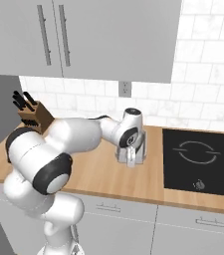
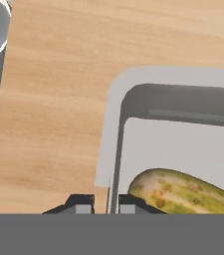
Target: Take the meat container that has the steak and place it on the second highest rack of the freezer. Then take the vegetable container that has the lemon wedge and cucumber and place it on the highest rack of the freezer.
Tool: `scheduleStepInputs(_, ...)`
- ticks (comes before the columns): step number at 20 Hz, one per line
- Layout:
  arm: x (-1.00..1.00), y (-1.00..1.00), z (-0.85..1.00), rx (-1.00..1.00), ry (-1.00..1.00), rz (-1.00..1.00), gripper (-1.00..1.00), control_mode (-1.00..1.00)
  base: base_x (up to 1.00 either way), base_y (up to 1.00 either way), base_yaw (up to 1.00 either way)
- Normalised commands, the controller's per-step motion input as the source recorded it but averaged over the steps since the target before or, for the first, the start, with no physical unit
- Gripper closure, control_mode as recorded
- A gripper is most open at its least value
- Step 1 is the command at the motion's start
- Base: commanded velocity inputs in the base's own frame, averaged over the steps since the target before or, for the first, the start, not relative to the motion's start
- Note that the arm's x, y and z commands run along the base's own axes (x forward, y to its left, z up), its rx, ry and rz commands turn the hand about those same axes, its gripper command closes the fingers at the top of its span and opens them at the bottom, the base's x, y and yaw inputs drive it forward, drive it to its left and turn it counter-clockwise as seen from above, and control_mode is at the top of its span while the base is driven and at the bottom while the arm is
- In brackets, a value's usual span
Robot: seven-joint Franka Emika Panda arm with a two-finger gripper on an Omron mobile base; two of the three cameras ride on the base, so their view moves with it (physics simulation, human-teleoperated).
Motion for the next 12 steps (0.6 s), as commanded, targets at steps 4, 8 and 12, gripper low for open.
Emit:
scheduleStepInputs(4,-0.46,0.67,0.59,-0.07,0.00,-0.04,1.00,-1.00,0.00,0.00,0.00)
scheduleStepInputs(8,-0.97,0.96,0.30,-0.06,0.00,-0.01,1.00,-1.00,0.00,0.00,0.00)
scheduleStepInputs(12,-0.81,1.00,0.39,-0.05,0.00,0.00,1.00,-1.00,0.00,0.00,0.00)
